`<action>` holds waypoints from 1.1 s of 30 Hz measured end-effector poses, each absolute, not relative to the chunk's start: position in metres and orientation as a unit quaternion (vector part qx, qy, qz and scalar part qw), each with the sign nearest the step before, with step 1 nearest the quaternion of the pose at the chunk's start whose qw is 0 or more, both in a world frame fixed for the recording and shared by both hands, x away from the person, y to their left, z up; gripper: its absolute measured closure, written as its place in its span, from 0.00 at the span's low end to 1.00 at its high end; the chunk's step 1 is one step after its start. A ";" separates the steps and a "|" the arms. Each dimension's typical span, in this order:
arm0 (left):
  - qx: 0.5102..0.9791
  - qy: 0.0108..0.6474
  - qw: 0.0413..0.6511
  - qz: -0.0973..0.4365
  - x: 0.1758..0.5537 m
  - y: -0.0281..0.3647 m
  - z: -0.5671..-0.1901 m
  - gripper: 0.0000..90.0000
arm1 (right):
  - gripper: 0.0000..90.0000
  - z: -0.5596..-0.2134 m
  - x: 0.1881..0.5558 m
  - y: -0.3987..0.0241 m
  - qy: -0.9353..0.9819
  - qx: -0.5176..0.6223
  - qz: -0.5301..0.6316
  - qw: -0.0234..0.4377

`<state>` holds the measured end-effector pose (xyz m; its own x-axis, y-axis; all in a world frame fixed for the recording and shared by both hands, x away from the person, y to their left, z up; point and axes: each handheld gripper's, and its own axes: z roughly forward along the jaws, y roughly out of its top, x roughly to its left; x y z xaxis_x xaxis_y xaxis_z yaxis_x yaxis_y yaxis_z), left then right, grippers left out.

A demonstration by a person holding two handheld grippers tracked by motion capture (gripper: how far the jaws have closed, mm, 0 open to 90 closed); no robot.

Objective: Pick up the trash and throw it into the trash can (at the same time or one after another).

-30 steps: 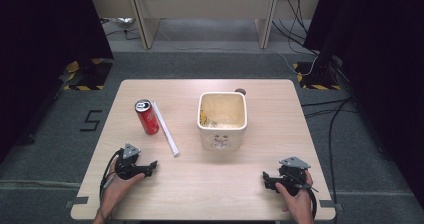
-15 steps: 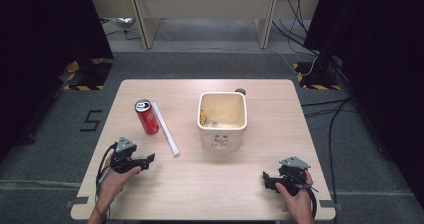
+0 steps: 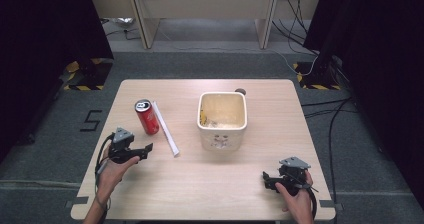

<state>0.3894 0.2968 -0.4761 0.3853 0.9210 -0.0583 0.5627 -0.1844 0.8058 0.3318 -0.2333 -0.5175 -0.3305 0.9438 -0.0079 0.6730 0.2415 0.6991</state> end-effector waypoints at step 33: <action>0.719 0.514 0.399 0.245 0.441 0.292 -0.474 0.19 | 0.00 -0.518 0.332 -0.233 0.756 0.534 0.306 0.221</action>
